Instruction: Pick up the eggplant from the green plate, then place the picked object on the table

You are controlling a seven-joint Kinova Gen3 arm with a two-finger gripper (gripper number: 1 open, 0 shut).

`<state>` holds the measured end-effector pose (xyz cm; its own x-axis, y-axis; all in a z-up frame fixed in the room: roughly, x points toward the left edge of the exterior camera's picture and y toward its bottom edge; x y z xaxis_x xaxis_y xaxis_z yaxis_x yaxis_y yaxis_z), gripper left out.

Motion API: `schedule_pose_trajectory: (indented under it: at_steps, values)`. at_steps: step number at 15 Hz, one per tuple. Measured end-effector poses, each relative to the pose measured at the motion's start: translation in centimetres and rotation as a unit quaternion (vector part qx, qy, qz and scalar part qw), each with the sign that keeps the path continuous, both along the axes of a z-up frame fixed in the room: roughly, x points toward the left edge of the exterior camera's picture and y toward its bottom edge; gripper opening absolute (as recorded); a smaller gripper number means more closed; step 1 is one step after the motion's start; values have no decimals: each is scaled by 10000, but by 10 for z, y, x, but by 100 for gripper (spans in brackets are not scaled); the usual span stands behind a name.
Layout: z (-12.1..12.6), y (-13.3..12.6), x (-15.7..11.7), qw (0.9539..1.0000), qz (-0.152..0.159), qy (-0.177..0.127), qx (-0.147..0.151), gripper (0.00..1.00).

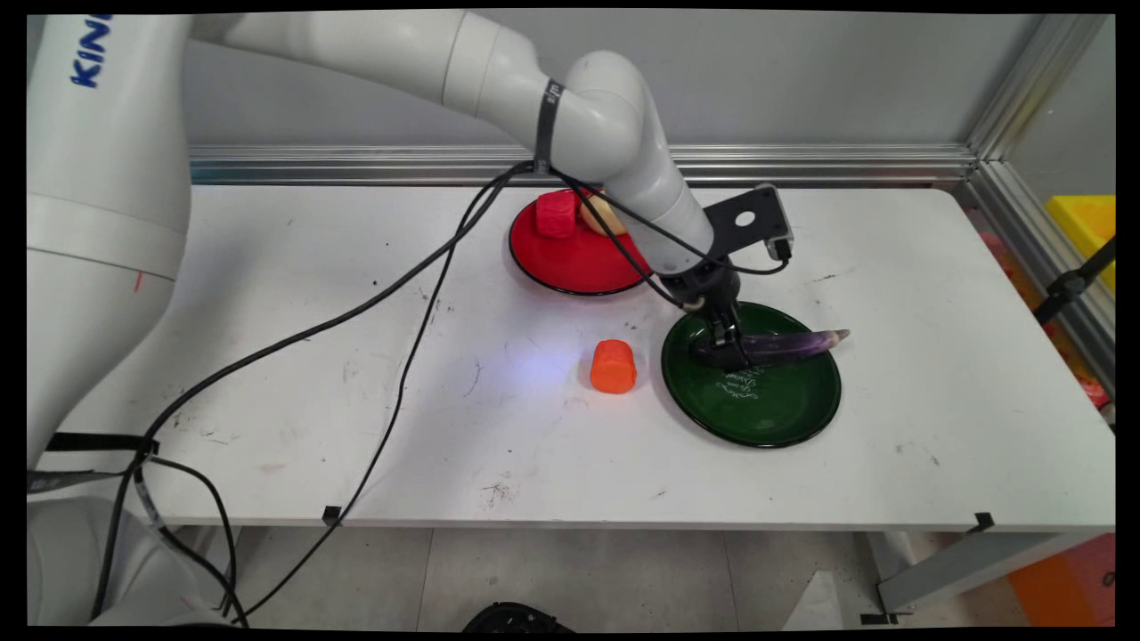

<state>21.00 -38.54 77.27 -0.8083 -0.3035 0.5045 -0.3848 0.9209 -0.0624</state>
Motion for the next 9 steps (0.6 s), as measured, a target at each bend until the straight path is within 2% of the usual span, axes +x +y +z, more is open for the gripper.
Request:
schedule_pose_trajectory:
  at_steps: [1, 2, 9]
  values:
    - [-3, -1, 0, 10000, -11, -12, 6, 100]
    - [-6, -2, -1, 10000, -26, -27, 14, 0]
    - [-12, -1, -1, 9998, -176, -10, 59, 0]
